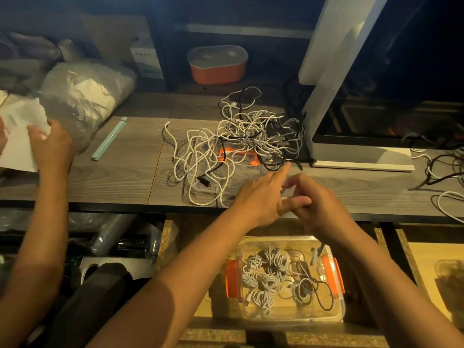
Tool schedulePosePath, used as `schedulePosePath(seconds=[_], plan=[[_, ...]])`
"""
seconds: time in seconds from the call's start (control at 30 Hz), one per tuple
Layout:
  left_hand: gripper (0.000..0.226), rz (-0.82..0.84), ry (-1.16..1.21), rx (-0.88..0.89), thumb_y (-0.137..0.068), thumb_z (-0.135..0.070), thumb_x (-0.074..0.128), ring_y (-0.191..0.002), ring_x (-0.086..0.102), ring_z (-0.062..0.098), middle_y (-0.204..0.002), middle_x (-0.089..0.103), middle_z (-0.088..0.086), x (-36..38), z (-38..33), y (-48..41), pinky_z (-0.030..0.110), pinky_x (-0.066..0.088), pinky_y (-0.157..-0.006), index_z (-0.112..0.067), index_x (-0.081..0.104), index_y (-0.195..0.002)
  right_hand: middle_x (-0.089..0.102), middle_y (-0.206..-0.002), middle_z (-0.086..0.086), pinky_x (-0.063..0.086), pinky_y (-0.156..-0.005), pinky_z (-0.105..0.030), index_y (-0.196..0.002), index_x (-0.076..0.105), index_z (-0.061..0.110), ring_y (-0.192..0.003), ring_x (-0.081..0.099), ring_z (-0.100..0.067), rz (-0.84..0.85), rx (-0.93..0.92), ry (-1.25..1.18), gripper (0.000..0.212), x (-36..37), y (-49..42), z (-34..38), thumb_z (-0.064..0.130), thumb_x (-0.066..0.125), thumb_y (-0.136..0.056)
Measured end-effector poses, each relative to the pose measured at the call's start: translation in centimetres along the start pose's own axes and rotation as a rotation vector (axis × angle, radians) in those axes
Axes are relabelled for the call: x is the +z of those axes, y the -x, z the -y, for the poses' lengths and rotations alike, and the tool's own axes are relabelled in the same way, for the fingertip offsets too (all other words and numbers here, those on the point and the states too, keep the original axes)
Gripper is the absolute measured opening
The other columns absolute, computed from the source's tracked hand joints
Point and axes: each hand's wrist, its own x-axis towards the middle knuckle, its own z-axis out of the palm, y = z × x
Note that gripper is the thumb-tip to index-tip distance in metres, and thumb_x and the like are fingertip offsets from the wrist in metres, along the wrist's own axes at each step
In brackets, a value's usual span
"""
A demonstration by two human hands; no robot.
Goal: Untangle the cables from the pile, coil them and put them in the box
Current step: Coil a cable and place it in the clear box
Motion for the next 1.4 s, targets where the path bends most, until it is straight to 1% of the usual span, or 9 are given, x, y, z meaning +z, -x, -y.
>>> schedulePosePath(seconds=[0.1, 0.2, 0.3, 0.43, 0.53, 0.77, 0.9, 1.23, 1.4], plan=[[0.09, 0.042, 0.062, 0.024, -0.078, -0.077, 0.037, -0.119, 0.052, 0.031, -0.128, 0.058, 0.014, 0.3, 0.6, -0.1, 0.041, 0.043, -0.091, -0.019, 0.028, -0.146, 0.057, -0.076, 0.009, 0.048, -0.064, -0.033, -0.115, 0.055, 0.026, -0.07, 0.056, -0.007, 0.052, -0.015, -0.075, 0.033, -0.6, 0.0, 0.0, 0.014, 0.063, -0.086], [0.131, 0.088, 0.477, -0.031, -0.048, -0.1, 0.018, -0.115, 0.053, 0.021, -0.129, 0.054, 0.013, 0.2, 0.4, 0.4, 0.04, 0.044, -0.096, -0.015, 0.025, -0.148, 0.06, -0.08, 0.005, 0.052, -0.063, -0.033, -0.1, 0.06, 0.024, -0.069, 0.058, -0.01, 0.038, -0.006, -0.134, 0.013, -0.4, 0.0, -0.3, 0.018, 0.06, -0.089], [0.099, 0.195, 0.725, -0.195, -0.064, -0.09, 0.014, -0.063, 0.048, 0.01, -0.073, 0.052, 0.002, -0.4, 0.3, 0.3, 0.026, 0.04, -0.058, -0.021, 0.042, -0.13, 0.057, -0.068, 0.0, 0.046, -0.056, -0.031, -0.096, 0.06, 0.035, -0.06, 0.053, -0.014, 0.011, 0.038, -0.28, 0.011, -0.1, 0.7, -0.9, 0.028, 0.059, -0.087], [0.073, 0.403, 0.854, -0.274, -0.084, -0.073, 0.01, -0.04, 0.025, 0.003, -0.056, 0.035, -0.005, -0.4, 0.4, 0.7, 0.014, 0.022, -0.038, -0.022, 0.05, -0.118, 0.061, -0.065, 0.013, 0.041, -0.053, -0.014, -0.103, 0.063, 0.033, -0.055, 0.051, -0.003, 0.053, 0.035, -0.396, 0.019, -0.3, 0.9, -0.8, 0.021, 0.057, -0.089], [0.061, 0.436, 0.987, -0.307, -0.085, -0.073, 0.011, -0.039, 0.018, 0.003, -0.053, 0.03, -0.006, -0.4, 0.2, 1.0, 0.012, 0.015, -0.035, -0.024, 0.048, -0.082, 0.065, -0.067, 0.009, 0.042, -0.048, -0.016, -0.099, 0.066, 0.023, -0.05, 0.051, -0.001, 0.097, 0.071, -0.483, 0.014, -0.3, 0.7, -0.3, 0.023, 0.056, -0.088], [0.071, 0.491, 0.966, -0.368, -0.082, -0.078, 0.015, -0.042, 0.02, 0.004, -0.056, 0.031, -0.004, 0.1, 0.6, 0.6, 0.011, 0.016, -0.034, -0.015, 0.047, -0.085, 0.065, -0.077, -0.011, 0.046, -0.044, -0.023, -0.093, 0.065, 0.016, -0.056, 0.055, -0.019, 0.216, 0.061, -0.541, 0.031, 0.1, 0.8, -0.4, 0.04, 0.061, -0.074], [0.068, 0.593, 0.984, -0.398, -0.08, -0.08, 0.015, -0.034, 0.019, 0.002, -0.043, 0.031, -0.007, -0.3, 0.6, 0.6, 0.01, 0.013, -0.034, -0.019, 0.037, -0.062, 0.061, -0.071, -0.009, 0.036, -0.043, -0.021, -0.094, 0.066, 0.007, -0.051, 0.045, -0.015, 0.208, 0.05, -0.639, 0.03, 0.6, 0.9, -0.3, 0.031, 0.062, -0.077], [0.046, 0.34, 1.141, -0.316, -0.09, -0.064, 0.034, -0.04, 0.024, 0.001, -0.065, 0.039, -0.001, 1.0, -0.5, 0.6, 0.011, 0.017, -0.037, -0.022, 0.05, -0.086, 0.063, -0.067, 0.001, 0.043, -0.058, -0.016, -0.088, 0.066, 0.008, -0.061, 0.056, -0.006, 0.043, 0.127, -0.703, 0.011, 1.2, 0.7, -0.4, 0.013, 0.056, -0.088], [0.029, 0.377, 0.571, -0.126, -0.088, -0.049, 0.057, -0.046, 0.04, 0.001, -0.064, 0.048, -0.008, 1.1, 0.2, 1.3, 0.017, 0.032, -0.044, -0.021, 0.057, -0.094, 0.065, -0.089, -0.002, 0.05, -0.065, -0.023, -0.09, 0.056, 0.014, -0.077, 0.063, -0.011, 0.359, 0.199, -0.335, 0.012, -1.6, -0.1, -1.2, 0.016, 0.065, -0.083]])
